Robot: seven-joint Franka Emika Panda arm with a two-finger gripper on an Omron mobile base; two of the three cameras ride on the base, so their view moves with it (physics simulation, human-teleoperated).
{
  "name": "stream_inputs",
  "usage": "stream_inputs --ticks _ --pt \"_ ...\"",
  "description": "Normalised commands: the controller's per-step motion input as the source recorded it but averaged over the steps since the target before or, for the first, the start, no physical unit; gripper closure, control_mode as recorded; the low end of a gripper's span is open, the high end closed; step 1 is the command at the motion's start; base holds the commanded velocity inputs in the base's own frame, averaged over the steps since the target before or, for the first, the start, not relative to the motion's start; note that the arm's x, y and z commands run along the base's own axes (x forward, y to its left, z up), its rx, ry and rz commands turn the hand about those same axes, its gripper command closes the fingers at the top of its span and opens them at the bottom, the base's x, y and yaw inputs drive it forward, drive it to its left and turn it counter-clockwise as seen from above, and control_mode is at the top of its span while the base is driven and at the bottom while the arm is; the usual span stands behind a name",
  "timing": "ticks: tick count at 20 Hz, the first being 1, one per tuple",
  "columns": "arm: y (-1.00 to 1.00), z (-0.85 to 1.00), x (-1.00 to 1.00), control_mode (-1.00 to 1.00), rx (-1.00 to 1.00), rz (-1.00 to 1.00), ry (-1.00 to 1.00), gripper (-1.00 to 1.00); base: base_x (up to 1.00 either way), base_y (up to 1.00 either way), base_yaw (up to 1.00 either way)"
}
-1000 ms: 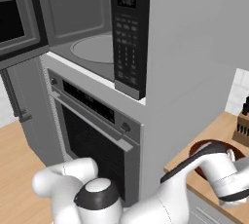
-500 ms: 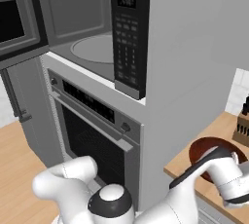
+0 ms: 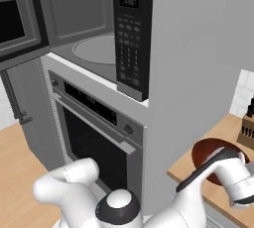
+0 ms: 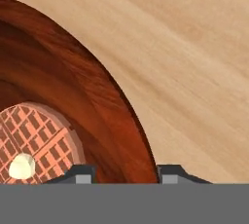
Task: Open the microwave, place the bowl with waffle inside the microwave, then close the microwave door and turn it on.
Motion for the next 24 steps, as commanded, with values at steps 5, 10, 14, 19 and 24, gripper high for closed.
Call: stream_inputs --ticks 5,10,14,19,24 --pt "0.11 0.0 -0.07 -1.0 0.0 0.0 0.0 1.0 0.0 0.0 0.0" --pt "0.42 0.09 -0.85 -1.0 0.0 0.0 -0.16 1.0 0.0 0.0 0.0" --pt "0.61 0.27 -0.95 -1.0 -0.02 0.0 -0.24 1.0 0.0 0.0 0.0" --pt "0.73 0.44 -0.93 -1.0 -0.12 0.0 -0.37 1.0 0.0 0.0 0.0" --pt "0.66 0.69 -0.6 -1.0 -0.12 0.0 -0.25 1.0 0.0 0.0 0.0"
